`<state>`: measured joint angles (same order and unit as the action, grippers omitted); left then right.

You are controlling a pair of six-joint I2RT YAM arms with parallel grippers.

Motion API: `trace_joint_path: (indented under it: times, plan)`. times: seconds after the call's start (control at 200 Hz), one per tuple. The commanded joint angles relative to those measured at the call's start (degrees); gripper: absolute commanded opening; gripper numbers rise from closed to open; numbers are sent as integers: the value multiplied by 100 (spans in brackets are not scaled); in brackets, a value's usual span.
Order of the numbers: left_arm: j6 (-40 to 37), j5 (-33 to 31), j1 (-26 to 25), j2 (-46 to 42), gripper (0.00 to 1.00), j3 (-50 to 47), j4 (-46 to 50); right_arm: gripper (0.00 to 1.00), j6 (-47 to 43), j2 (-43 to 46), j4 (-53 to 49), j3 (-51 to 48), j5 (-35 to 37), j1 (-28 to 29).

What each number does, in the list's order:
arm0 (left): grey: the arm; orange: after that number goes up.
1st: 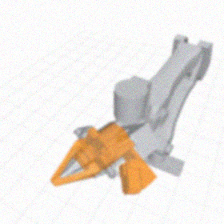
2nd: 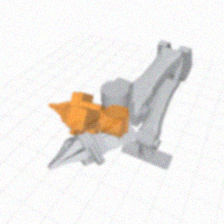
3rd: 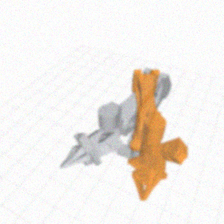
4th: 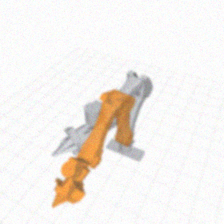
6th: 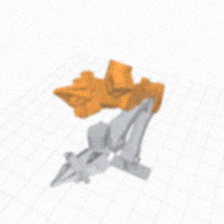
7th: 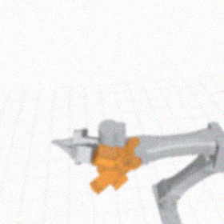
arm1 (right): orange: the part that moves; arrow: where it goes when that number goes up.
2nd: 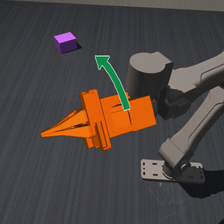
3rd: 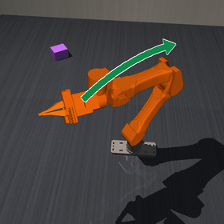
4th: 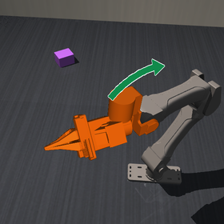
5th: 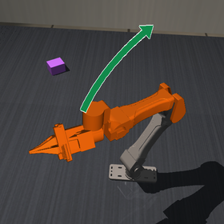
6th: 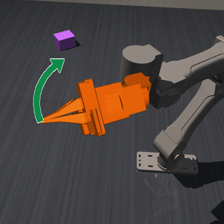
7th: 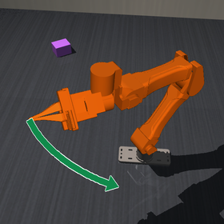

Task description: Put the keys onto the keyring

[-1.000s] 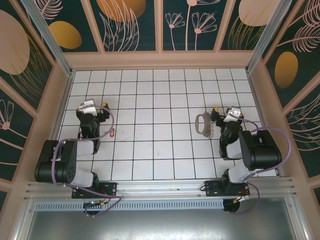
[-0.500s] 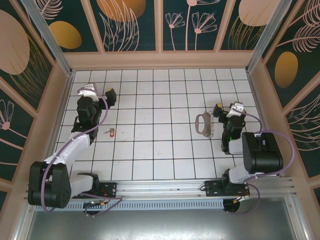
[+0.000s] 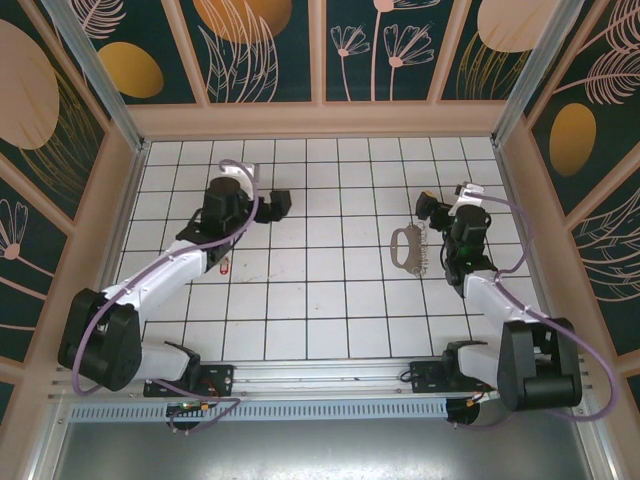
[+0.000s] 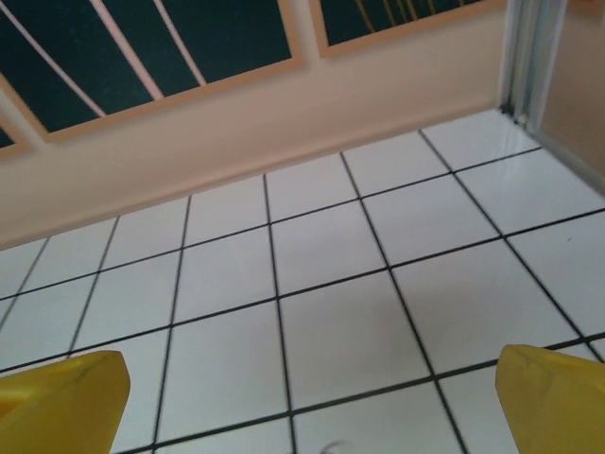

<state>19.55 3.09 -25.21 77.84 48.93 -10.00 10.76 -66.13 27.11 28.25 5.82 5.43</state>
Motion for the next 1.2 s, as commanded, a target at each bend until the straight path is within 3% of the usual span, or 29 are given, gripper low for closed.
trace_joint_path:
  times: [0.0,0.16,0.28,0.606,0.751,0.846,0.971,1.196]
  plan:
    - [9,-254,-334,15,99,106,151,99,551,380,-1499,269,-437,177]
    - [542,-234,-1026,502,99,310,218,99,631,968,-2177,50,-764,241]
    - [768,-375,-1614,1070,99,642,407,99,532,1168,-2275,-187,-1015,-111]
    - [901,-308,-2680,2673,96,1829,754,99,583,492,-1950,-104,-2285,-997]
    - [940,-420,-2806,2932,94,2234,811,98,585,-7,-1917,17,-2622,-1073]
    - [923,-493,-2805,2825,93,2126,807,92,533,-390,-1891,123,-2710,-1098]
    - [932,-585,-2812,2507,93,1750,658,75,543,-864,-1789,191,-2986,-1141]
    - [1053,-614,-2810,2068,94,1102,112,67,506,-1783,-1850,599,-3350,-1078]
